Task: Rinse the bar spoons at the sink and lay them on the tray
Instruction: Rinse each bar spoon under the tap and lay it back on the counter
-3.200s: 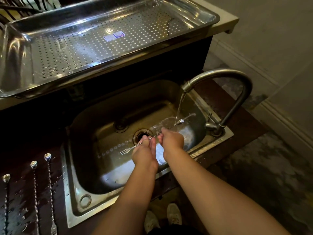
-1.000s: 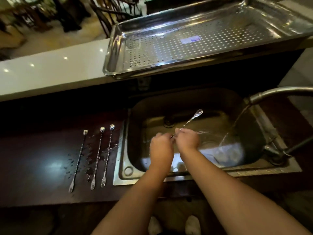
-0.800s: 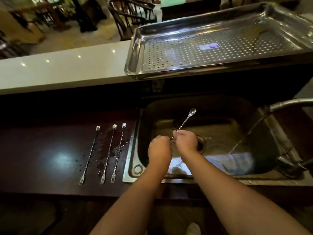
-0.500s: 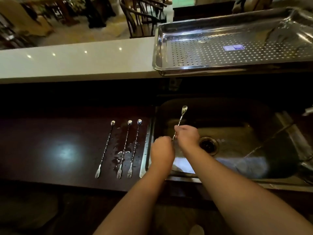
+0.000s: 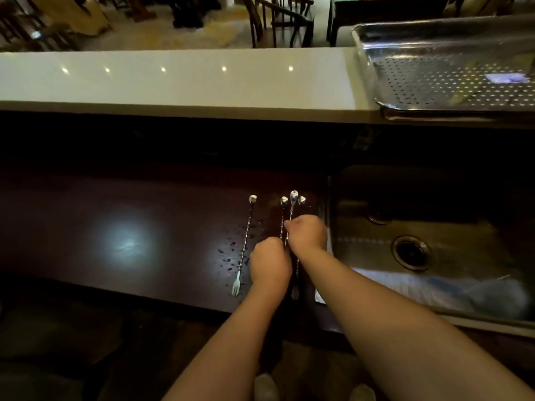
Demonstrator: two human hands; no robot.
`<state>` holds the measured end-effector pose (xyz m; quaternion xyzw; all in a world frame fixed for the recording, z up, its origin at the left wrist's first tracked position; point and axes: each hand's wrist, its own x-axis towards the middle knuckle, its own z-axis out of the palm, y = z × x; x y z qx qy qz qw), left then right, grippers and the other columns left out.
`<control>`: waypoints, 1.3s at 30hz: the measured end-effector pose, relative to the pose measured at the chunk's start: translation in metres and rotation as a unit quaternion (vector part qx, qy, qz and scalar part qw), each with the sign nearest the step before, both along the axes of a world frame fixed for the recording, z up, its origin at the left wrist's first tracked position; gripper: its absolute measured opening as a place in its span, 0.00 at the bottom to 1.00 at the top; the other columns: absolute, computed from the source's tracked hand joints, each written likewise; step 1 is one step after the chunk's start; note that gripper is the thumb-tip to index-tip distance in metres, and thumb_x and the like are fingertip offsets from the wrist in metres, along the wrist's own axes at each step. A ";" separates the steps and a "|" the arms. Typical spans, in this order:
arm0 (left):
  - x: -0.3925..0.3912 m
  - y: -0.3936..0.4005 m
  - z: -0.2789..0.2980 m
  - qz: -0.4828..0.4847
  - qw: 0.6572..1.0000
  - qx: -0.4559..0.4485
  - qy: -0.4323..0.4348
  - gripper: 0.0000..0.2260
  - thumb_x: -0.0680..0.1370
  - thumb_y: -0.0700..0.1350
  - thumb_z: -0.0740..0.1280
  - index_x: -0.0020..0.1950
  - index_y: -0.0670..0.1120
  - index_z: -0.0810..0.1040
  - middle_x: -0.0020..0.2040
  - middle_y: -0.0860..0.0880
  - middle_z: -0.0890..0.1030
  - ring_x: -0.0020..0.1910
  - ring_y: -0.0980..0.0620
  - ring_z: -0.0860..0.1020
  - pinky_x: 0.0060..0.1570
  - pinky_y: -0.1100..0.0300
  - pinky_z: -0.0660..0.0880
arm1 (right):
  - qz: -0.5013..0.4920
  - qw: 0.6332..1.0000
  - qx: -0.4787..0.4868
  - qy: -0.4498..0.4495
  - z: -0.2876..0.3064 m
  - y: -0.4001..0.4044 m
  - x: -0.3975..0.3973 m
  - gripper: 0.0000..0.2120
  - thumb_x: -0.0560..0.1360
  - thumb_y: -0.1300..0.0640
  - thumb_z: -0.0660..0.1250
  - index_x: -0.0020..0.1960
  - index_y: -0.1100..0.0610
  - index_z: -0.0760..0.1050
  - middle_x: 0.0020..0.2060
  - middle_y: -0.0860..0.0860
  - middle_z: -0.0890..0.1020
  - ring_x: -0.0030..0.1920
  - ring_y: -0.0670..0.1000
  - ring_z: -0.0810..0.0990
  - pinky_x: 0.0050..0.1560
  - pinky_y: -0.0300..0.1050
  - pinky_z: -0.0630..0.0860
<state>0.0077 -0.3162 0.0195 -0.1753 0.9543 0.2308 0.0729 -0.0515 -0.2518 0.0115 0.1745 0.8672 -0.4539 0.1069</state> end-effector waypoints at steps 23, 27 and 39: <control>-0.017 -0.058 -0.042 -0.001 1.000 -0.001 -0.021 0.10 0.79 0.36 0.58 0.47 0.42 0.79 0.47 0.45 0.81 0.43 0.47 0.80 0.37 0.57 0.71 | 0.058 0.986 0.155 -0.005 -0.040 -0.070 -0.019 0.11 0.78 0.55 0.65 0.40 0.61 0.77 0.41 0.60 0.83 0.44 0.61 0.82 0.36 0.45 0.71; -0.015 -0.058 -0.039 0.001 1.000 0.016 -0.015 0.10 0.78 0.36 0.58 0.47 0.42 0.79 0.46 0.45 0.81 0.42 0.47 0.79 0.39 0.55 0.75 | 0.053 0.988 0.148 -0.005 -0.039 -0.070 -0.018 0.11 0.78 0.55 0.66 0.42 0.61 0.77 0.43 0.60 0.83 0.45 0.61 0.82 0.37 0.44 0.71; 0.011 -0.093 -0.029 0.070 0.997 0.018 -0.035 0.16 0.78 0.53 0.65 0.57 0.42 0.73 0.54 0.44 0.77 0.52 0.46 0.77 0.49 0.54 0.74 | 0.076 0.990 0.118 -0.011 -0.024 -0.098 -0.018 0.13 0.77 0.52 0.67 0.42 0.62 0.79 0.41 0.57 0.83 0.40 0.57 0.81 0.33 0.40 0.67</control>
